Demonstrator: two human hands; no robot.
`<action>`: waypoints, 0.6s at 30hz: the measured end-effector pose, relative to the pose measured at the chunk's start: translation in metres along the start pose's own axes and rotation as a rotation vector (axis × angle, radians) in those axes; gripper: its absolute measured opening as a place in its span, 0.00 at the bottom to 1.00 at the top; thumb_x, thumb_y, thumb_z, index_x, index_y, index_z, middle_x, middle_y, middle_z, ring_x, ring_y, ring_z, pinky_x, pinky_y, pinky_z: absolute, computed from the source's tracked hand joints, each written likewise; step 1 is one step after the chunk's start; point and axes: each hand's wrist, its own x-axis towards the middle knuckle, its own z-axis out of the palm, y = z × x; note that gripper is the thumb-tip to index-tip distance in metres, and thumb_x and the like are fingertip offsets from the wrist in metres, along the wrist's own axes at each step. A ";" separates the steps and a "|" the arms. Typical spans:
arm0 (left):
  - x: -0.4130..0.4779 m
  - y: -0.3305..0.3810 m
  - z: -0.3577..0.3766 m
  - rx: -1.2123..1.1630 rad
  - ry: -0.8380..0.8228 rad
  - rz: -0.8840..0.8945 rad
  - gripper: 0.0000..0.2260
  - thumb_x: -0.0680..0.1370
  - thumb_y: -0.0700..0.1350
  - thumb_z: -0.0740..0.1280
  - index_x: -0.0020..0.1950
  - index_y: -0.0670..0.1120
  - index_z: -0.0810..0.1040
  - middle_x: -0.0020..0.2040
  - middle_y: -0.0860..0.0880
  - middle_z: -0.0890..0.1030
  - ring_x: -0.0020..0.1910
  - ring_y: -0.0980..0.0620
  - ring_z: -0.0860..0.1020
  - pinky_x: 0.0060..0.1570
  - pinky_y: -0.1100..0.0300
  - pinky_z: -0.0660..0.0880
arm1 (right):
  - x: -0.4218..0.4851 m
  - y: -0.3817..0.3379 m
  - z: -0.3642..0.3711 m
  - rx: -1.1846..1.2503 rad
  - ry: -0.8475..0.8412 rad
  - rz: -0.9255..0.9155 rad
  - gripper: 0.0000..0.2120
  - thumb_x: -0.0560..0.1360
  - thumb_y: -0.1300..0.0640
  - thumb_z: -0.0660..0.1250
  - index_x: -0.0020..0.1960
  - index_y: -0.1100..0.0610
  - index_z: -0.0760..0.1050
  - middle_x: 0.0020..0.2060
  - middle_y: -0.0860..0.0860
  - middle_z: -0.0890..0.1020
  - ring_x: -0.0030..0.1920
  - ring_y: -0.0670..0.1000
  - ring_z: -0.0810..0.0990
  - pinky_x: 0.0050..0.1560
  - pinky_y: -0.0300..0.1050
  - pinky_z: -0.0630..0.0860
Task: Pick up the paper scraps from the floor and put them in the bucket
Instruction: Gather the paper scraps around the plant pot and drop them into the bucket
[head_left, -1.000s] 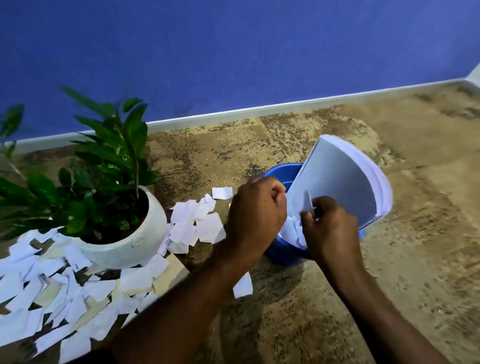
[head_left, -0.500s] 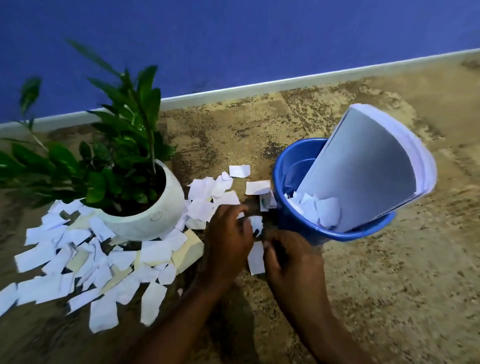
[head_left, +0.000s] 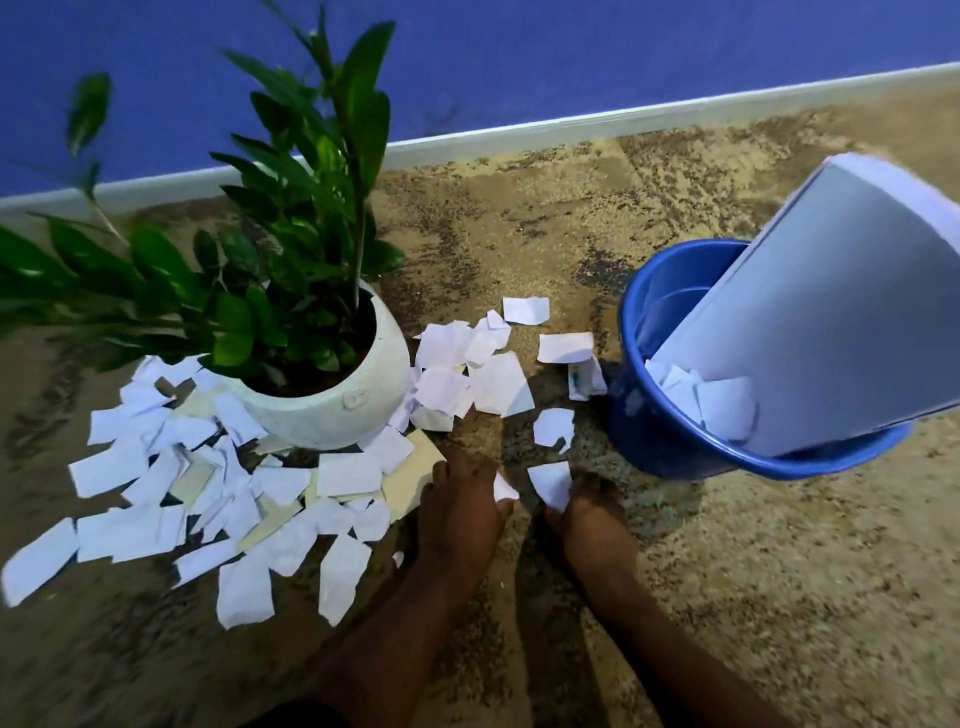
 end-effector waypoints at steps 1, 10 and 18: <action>0.000 0.000 0.000 -0.012 0.003 0.009 0.22 0.76 0.60 0.62 0.68 0.55 0.69 0.67 0.48 0.68 0.63 0.47 0.69 0.58 0.55 0.70 | 0.004 0.002 0.003 0.009 0.035 -0.013 0.25 0.79 0.45 0.58 0.71 0.57 0.64 0.66 0.58 0.72 0.64 0.56 0.72 0.65 0.48 0.68; 0.007 -0.004 -0.010 -0.351 0.050 -0.062 0.13 0.75 0.42 0.69 0.60 0.48 0.78 0.60 0.48 0.79 0.58 0.52 0.76 0.53 0.63 0.70 | -0.007 -0.007 -0.016 0.225 0.335 -0.132 0.06 0.77 0.51 0.60 0.47 0.50 0.74 0.39 0.50 0.81 0.32 0.46 0.71 0.34 0.39 0.66; 0.000 0.037 -0.091 -0.640 0.204 -0.128 0.06 0.75 0.41 0.70 0.50 0.49 0.82 0.47 0.52 0.84 0.37 0.63 0.77 0.33 0.75 0.70 | -0.049 -0.021 -0.075 0.324 0.522 -0.267 0.07 0.75 0.56 0.65 0.53 0.52 0.76 0.43 0.50 0.83 0.36 0.46 0.76 0.32 0.32 0.65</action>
